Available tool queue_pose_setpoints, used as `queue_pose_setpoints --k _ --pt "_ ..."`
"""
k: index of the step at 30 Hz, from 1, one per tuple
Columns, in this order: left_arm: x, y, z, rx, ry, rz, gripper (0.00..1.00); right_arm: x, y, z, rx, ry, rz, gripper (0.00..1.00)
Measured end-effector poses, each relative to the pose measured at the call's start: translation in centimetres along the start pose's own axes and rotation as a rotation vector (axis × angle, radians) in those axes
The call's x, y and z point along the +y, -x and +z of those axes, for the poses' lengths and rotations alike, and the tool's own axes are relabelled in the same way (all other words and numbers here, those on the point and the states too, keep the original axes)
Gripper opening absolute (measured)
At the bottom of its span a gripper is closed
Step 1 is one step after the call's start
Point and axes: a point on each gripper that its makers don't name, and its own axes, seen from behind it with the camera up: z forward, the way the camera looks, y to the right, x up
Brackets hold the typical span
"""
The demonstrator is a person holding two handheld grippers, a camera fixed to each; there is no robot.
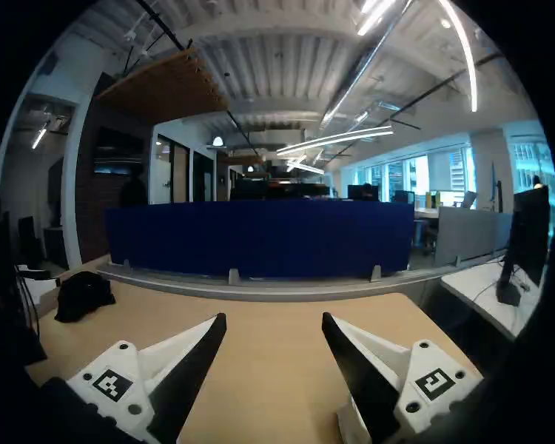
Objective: Fold towel
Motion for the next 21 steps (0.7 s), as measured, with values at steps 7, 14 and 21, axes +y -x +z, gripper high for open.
queue_pose_setpoints --k 7,14,21 --pt "-0.6 1.4 0.7 0.035 -0.016 0.011 0.91 -0.5 0.1 0.6 0.002 -0.001 0.000 1.00" --pt "-1.5 4.0 1.1 0.063 -0.053 0.023 0.91 -1.2 0.5 1.1 0.003 -0.020 0.006 1.00" --pt "-2.3 6.3 1.5 0.099 -0.072 0.029 0.91 -1.4 1.4 1.8 0.001 -0.028 0.002 1.00"
